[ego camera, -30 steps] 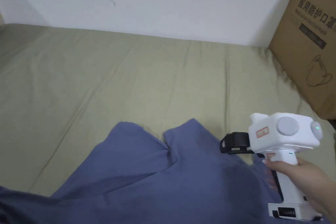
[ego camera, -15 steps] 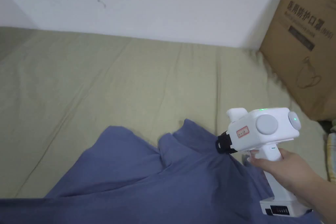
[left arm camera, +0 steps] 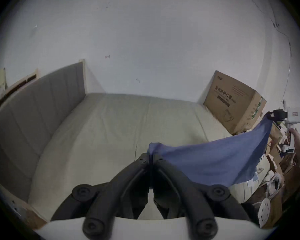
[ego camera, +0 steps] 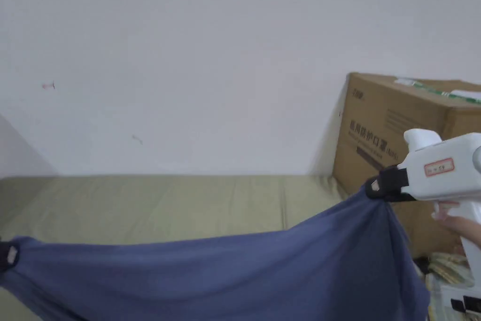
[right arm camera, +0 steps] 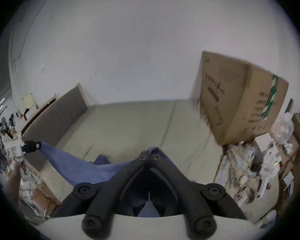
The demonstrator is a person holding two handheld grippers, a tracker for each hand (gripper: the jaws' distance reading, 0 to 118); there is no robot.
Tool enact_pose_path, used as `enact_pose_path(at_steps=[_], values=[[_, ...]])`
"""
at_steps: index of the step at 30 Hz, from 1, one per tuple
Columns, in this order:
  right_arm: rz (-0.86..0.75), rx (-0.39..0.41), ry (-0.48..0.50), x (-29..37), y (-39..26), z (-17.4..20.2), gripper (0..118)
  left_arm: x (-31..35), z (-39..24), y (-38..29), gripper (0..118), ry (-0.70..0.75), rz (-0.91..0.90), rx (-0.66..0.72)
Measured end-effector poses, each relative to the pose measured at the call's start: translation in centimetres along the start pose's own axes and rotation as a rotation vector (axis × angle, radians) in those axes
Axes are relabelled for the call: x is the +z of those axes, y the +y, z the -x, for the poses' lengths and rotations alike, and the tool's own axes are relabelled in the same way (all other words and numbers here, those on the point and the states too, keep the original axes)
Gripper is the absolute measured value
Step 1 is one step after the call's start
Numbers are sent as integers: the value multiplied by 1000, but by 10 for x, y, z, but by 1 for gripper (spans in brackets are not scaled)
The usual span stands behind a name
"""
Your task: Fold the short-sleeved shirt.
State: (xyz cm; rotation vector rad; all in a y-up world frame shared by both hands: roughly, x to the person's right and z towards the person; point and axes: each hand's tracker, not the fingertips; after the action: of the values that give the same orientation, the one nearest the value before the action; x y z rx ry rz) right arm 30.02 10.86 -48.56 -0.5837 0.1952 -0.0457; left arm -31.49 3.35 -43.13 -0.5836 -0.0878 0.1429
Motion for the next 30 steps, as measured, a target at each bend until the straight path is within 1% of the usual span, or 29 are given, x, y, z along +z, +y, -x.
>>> enact_pose_path(at_steps=[2,4,5,8,11,14,16,22,28,30], values=[[-36,18,-29,16,29,-3,0,0,-13,37,0,13,-20,-58],[-72,29,-48,28,56,-2,0,2,-24,72,0,16,-37,-74],[-83,23,-54,31,68,-4,0,2,-28,88,0,16,-51,-75],[-117,-32,-83,32,103,-14,0,2,-38,132,0,12,-86,-62],[-155,-45,-97,27,134,-19,0,-2,-42,165,0,37,-119,-64],[-173,-48,-113,18,170,-14,0,-8,-44,196,0,51,-152,-79],[-193,-36,-117,12,196,-9,0,-12,-46,218,0,69,-175,-88],[-240,25,-176,-22,261,5,0,-44,-45,277,0,132,-244,-117],[-316,34,-213,-51,308,8,0,-76,-41,323,0,164,-330,-101],[-340,43,-227,-59,318,11,0,-89,-43,333,0,197,-336,-113]])
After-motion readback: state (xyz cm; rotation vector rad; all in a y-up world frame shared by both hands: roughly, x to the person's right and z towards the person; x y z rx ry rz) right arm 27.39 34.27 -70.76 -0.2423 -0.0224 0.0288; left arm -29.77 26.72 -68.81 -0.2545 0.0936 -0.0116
